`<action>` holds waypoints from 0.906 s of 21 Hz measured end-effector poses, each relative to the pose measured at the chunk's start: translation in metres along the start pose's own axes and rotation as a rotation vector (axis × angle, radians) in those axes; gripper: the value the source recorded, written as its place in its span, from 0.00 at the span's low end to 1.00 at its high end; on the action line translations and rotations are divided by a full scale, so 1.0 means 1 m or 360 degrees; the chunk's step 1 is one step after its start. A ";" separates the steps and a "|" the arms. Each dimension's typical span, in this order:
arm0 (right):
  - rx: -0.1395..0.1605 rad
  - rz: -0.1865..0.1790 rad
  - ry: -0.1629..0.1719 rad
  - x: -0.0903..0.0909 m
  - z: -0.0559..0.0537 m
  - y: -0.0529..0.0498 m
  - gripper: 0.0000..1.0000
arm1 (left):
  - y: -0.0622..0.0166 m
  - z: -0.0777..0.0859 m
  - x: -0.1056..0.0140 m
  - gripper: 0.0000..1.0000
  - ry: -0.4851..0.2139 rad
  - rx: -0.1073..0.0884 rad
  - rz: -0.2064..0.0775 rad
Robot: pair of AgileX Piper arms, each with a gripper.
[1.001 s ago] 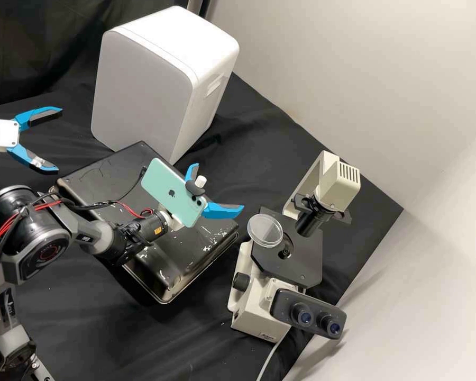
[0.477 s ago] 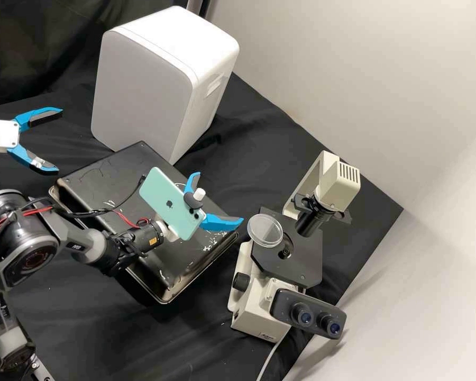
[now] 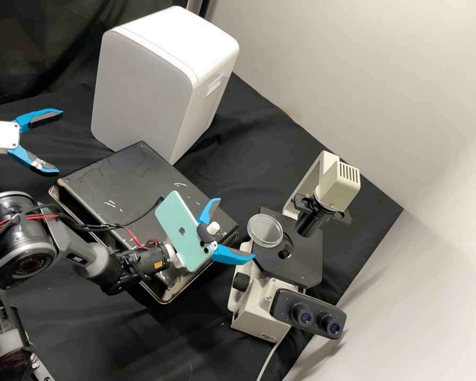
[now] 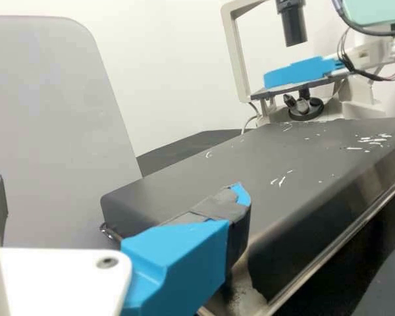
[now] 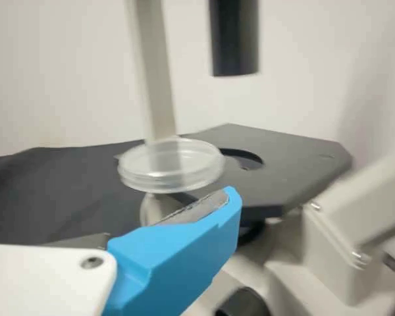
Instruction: Place the petri dish on the bench
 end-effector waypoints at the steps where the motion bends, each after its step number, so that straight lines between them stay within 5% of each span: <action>1: 0.0000 0.0007 -0.0021 0.001 0.004 0.001 1.00 | 0.0000 0.000 0.000 1.00 0.0000 0.0000 0.0000; 9: -0.0001 0.0108 -0.0060 0.007 0.011 0.018 1.00 | -0.0012 0.000 0.000 1.00 0.0000 0.0000 -0.0010; 15: -0.0008 0.0114 -0.0060 0.008 0.011 0.019 1.00 | -0.0014 0.000 0.000 1.00 0.0000 0.0000 -0.0012; 19: -0.0068 0.0137 -0.0034 0.016 0.008 0.023 1.00 | -0.0014 0.000 0.000 1.00 0.0000 0.0000 -0.0012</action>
